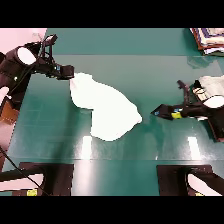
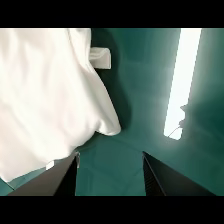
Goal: Fold the shirts.
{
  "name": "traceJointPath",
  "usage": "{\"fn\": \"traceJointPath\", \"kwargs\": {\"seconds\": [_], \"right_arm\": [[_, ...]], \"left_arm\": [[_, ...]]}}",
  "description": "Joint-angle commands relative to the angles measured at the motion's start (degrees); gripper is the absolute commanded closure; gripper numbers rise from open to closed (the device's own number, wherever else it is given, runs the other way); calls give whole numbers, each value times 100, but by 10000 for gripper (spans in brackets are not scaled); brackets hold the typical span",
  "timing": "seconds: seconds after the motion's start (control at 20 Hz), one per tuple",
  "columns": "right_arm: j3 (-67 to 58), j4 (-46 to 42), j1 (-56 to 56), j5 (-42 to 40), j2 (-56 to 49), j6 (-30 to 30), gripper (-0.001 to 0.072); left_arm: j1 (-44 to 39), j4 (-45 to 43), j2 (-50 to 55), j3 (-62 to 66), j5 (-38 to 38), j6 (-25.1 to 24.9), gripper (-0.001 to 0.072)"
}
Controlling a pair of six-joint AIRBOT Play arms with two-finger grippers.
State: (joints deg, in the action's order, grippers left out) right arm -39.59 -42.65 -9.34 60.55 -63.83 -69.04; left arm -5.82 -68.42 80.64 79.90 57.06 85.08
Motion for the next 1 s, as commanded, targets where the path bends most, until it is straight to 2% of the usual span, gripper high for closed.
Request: {"fn": "traceJointPath", "kwargs": {"seconds": [0.0,0.25,0.3,0.35,0.4,0.45,0.7,0.95], "right_arm": [[48,409,-590,-492,-671,323,268],[-874,385,-1073,-284,-1751,356,272],[-1029,339,-1091,-151,-1897,361,327],[-1143,337,-1091,-33,-2004,376,465],[-1222,310,-1084,15,-2059,411,649],[-1287,175,-1073,7,-2057,404,695],[-2190,-820,-525,275,-1143,7,696],[-4087,-992,361,308,50,2,696]], "left_arm": [[2,-15,-7,15,85,-2,678],[2,-17,-7,15,212,-2,678],[2,-17,-7,15,254,-4,678],[2,-22,-7,15,297,-7,678],[2,-28,-7,15,356,-7,678],[2,-28,-13,15,420,-7,678],[4,-520,-798,433,374,-7,679],[2,-688,-2033,1864,332,-120,678]]}}
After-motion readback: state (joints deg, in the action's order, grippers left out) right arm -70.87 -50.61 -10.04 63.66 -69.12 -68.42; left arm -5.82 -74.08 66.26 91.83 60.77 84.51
